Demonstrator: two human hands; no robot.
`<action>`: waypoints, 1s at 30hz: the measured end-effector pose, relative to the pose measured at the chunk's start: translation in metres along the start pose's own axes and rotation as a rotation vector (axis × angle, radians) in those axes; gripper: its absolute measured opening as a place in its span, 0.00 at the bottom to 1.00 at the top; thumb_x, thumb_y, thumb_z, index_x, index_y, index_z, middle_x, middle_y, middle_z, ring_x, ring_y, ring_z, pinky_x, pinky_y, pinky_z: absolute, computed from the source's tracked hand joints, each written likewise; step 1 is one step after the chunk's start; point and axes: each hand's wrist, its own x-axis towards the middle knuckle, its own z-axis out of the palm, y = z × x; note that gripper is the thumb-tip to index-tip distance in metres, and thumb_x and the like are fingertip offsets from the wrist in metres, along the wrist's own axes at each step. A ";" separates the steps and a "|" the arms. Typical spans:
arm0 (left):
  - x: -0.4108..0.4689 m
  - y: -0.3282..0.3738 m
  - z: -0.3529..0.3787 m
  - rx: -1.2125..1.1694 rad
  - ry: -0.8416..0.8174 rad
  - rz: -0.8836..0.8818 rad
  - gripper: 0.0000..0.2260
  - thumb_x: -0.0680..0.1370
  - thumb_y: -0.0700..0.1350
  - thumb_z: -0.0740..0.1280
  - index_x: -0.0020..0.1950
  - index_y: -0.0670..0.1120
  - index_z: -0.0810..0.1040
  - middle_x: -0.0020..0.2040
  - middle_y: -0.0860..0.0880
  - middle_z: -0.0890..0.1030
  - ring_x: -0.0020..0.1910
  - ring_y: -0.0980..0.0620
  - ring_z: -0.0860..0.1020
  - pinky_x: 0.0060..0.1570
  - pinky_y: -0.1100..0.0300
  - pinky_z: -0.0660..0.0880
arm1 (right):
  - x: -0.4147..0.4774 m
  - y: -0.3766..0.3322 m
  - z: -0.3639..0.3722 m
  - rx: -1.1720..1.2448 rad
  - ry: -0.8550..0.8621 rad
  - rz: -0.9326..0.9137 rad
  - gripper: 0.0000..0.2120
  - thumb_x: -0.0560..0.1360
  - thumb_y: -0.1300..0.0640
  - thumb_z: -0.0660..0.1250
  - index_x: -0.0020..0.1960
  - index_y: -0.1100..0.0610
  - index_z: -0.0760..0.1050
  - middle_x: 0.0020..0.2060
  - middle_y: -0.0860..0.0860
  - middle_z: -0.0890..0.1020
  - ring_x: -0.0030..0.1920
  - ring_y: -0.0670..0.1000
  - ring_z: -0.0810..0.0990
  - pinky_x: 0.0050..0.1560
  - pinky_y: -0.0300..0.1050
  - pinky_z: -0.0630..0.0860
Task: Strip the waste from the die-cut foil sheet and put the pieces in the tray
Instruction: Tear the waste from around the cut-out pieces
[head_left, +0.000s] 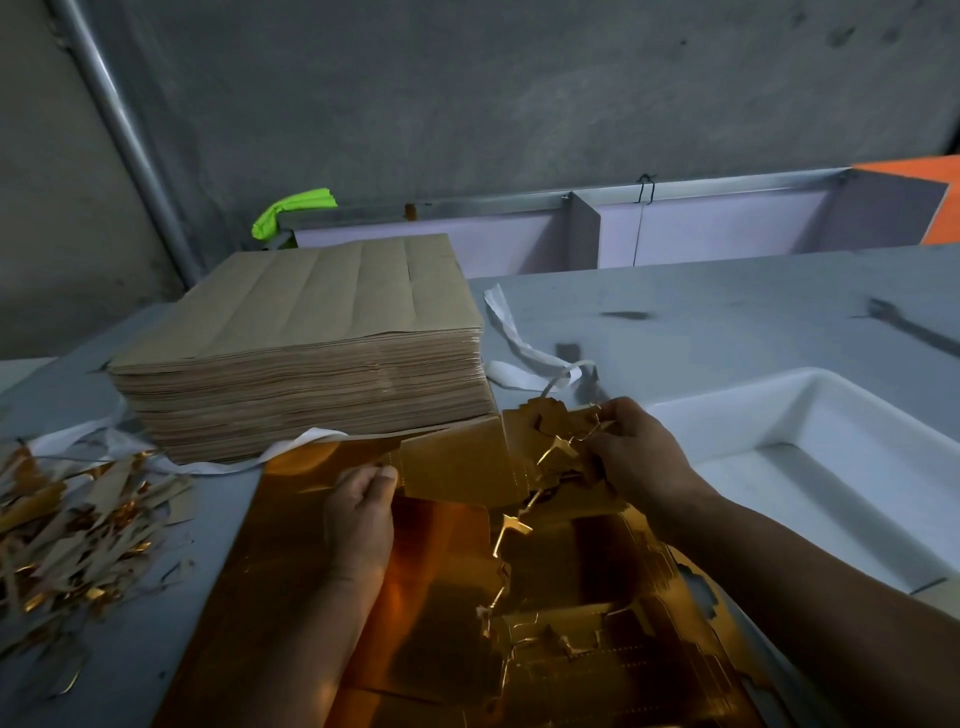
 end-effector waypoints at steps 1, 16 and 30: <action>0.000 0.000 0.000 -0.003 0.010 -0.004 0.09 0.82 0.47 0.63 0.42 0.57 0.73 0.46 0.53 0.77 0.44 0.58 0.73 0.39 0.61 0.66 | 0.000 0.000 0.000 -0.025 -0.006 -0.007 0.10 0.80 0.60 0.61 0.60 0.52 0.72 0.46 0.51 0.79 0.40 0.50 0.80 0.33 0.41 0.73; 0.003 -0.001 -0.004 -0.059 0.076 -0.063 0.10 0.82 0.50 0.60 0.52 0.47 0.79 0.47 0.50 0.80 0.47 0.54 0.76 0.40 0.62 0.68 | -0.017 -0.002 0.003 -0.464 -0.520 -0.039 0.10 0.81 0.58 0.63 0.43 0.56 0.79 0.34 0.49 0.81 0.35 0.45 0.80 0.38 0.36 0.74; 0.016 -0.002 -0.013 -0.272 0.161 -0.283 0.06 0.81 0.48 0.64 0.45 0.51 0.78 0.48 0.50 0.81 0.52 0.49 0.79 0.57 0.49 0.73 | -0.019 -0.003 0.004 -0.677 -0.911 -0.155 0.11 0.84 0.57 0.57 0.44 0.55 0.73 0.33 0.46 0.77 0.28 0.37 0.77 0.33 0.28 0.72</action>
